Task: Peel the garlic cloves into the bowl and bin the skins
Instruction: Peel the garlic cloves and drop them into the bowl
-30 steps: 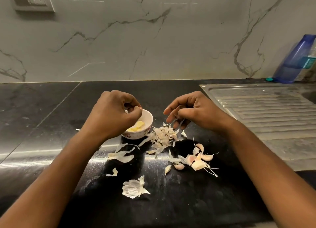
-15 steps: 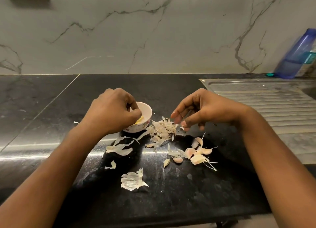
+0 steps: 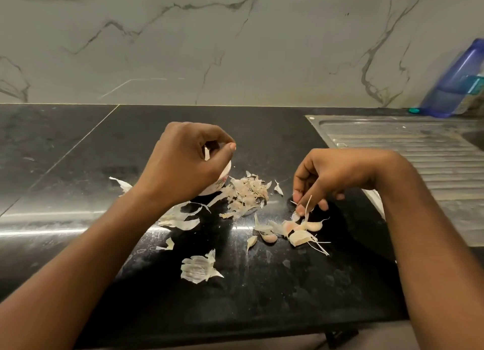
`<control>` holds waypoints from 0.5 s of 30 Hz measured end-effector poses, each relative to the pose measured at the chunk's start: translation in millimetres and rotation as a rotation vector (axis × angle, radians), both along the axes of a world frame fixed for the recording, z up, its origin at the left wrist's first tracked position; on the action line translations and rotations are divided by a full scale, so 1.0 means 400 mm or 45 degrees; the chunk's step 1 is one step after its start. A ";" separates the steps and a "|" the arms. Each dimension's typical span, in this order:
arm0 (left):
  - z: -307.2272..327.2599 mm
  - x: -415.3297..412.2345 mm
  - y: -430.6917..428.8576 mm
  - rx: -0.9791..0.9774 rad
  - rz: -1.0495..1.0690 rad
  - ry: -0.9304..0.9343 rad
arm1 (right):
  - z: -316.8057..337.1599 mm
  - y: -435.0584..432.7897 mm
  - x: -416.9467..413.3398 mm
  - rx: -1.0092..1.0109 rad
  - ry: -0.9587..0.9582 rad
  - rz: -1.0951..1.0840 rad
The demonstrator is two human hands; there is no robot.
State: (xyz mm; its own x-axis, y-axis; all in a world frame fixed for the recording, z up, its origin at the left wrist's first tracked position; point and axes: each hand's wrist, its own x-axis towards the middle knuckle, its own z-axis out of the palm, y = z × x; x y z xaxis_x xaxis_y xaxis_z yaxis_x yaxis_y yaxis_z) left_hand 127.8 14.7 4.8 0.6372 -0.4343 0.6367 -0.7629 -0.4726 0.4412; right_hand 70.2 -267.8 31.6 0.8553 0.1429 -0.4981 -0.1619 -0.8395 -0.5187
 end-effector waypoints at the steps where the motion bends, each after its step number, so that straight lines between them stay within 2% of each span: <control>1: -0.002 -0.004 -0.003 -0.019 -0.025 -0.001 | -0.001 0.000 0.001 0.009 -0.004 0.006; 6: -0.001 -0.013 -0.016 -0.107 -0.124 0.014 | -0.002 0.006 0.004 0.127 -0.127 0.016; 9: 0.008 -0.012 -0.036 -0.117 -0.187 0.129 | -0.001 0.011 0.005 0.263 -0.356 0.030; 12: 0.045 0.008 -0.058 0.045 -0.282 0.256 | -0.003 0.024 0.010 0.446 -0.570 0.059; 15: 0.091 0.022 -0.073 0.208 -0.378 0.216 | -0.005 0.035 0.018 0.638 -0.703 0.032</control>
